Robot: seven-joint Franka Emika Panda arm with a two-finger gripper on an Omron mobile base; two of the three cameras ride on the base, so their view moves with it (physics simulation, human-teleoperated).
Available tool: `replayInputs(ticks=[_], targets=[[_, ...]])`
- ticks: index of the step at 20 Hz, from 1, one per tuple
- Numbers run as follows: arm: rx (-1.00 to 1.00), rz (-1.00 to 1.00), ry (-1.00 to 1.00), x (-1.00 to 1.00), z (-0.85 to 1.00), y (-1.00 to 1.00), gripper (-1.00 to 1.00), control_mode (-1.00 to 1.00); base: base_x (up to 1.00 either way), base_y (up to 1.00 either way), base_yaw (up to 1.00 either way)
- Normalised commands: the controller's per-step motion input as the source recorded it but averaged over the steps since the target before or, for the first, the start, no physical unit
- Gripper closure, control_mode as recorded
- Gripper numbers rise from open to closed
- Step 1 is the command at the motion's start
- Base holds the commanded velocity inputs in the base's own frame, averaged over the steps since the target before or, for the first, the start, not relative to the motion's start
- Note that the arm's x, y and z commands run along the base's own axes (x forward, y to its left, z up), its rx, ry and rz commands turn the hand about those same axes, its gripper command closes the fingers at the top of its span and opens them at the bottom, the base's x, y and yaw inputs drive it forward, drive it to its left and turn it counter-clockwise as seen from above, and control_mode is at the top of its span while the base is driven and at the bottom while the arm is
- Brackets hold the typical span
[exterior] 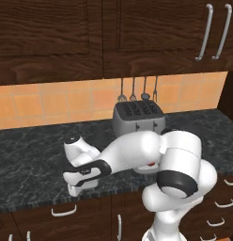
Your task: Take the meat container that has the fish and place it on the second highest rack of the freezer. Then take the vegetable container that has the tomato and potato and place it on the highest rack of the freezer.
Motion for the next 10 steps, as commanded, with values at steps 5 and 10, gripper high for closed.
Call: replayInputs(ticks=[5,10], targets=[[-0.01,0.04,0.04,0.11,-0.16,0.00,-1.00,-1.00,0.00,0.00,0.00],[0.00,0.00,0.00,0.00,0.00,0.00,1.00,-1.00,0.00,0.00,0.00]])
